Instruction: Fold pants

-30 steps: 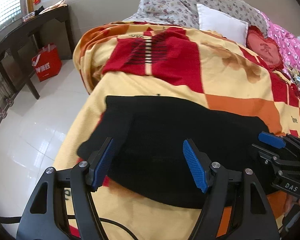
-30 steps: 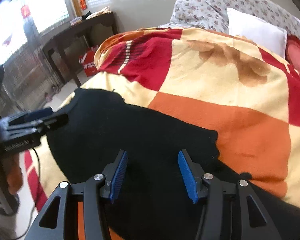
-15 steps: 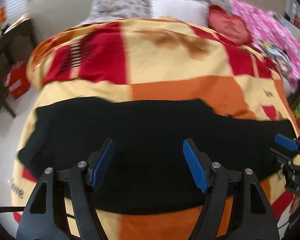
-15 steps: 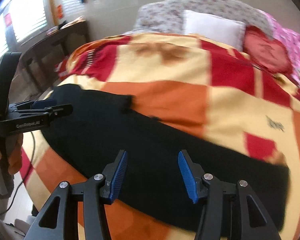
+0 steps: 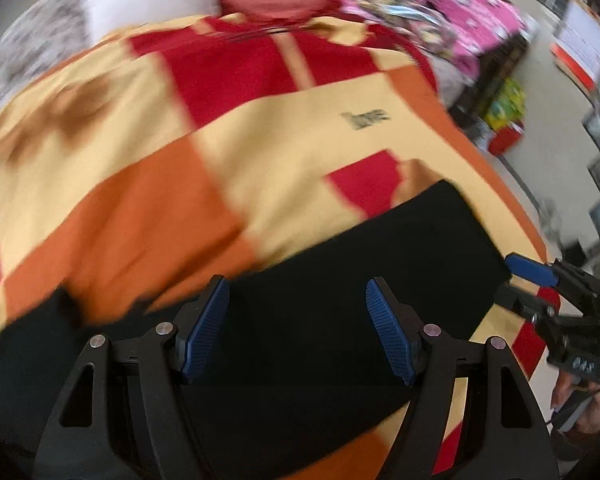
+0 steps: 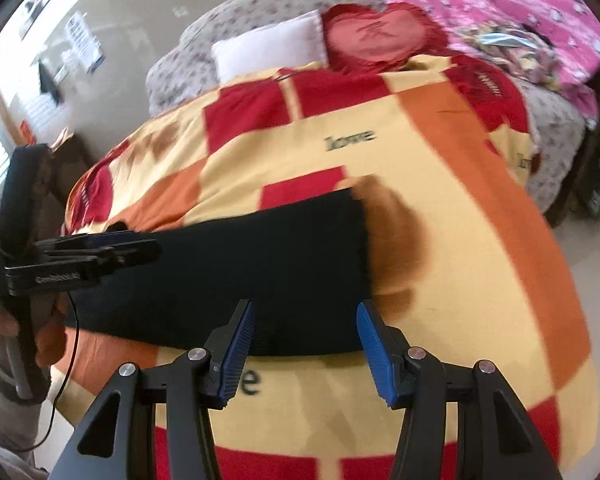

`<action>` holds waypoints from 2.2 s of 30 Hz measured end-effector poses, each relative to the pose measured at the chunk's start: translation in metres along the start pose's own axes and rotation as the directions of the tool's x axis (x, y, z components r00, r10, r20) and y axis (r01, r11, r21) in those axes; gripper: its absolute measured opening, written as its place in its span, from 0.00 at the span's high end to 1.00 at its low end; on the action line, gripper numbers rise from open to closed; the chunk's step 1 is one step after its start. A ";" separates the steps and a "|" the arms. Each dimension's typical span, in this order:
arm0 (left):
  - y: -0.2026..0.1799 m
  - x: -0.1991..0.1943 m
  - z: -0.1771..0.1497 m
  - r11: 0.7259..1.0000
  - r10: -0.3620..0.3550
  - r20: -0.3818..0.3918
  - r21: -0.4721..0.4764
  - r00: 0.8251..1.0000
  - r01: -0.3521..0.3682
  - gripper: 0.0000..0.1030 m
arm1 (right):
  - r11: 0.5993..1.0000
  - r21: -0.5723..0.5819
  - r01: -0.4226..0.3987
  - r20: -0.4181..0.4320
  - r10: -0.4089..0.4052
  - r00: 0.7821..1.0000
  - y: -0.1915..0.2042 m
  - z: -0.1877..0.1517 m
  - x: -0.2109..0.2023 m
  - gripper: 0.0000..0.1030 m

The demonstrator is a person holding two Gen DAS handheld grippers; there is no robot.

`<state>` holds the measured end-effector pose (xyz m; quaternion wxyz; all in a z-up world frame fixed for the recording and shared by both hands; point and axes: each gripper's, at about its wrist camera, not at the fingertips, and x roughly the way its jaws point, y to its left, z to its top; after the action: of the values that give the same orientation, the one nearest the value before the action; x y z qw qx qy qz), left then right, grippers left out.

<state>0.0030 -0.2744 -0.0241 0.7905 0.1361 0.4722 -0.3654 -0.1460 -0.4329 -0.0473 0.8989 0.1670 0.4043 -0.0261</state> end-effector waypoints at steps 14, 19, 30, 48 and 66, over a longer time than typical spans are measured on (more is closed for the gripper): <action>-0.076 0.072 0.063 0.973 -0.133 -0.089 0.179 0.987 0.147 0.31 | 0.993 0.043 -0.106 0.010 0.106 0.994 -0.016 -0.010 0.010 0.46; -0.092 0.078 0.065 0.949 -0.188 -0.103 0.236 0.977 0.208 0.31 | 0.982 0.087 -0.167 0.058 0.162 0.985 -0.016 -0.010 0.016 0.46; -0.082 0.065 0.069 0.932 -0.285 -0.088 0.206 0.954 0.297 0.86 | 0.936 0.175 -0.305 0.108 0.289 0.951 -0.022 0.002 0.030 0.83; 0.133 -0.083 -0.033 0.984 0.137 0.069 -0.125 0.988 -0.127 0.86 | 0.772 -0.209 -0.600 -0.150 0.581 0.800 0.199 0.037 0.070 0.82; 0.116 -0.086 -0.081 0.950 0.202 0.107 -0.263 0.974 -0.168 0.61 | 0.928 -0.290 -0.233 -0.117 0.207 0.971 0.175 0.062 0.099 0.61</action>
<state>0.0079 -0.1093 -0.0087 0.8618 0.0535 0.4464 -0.2349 -0.0027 -0.2789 -0.0328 0.8931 0.0732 0.4200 0.1439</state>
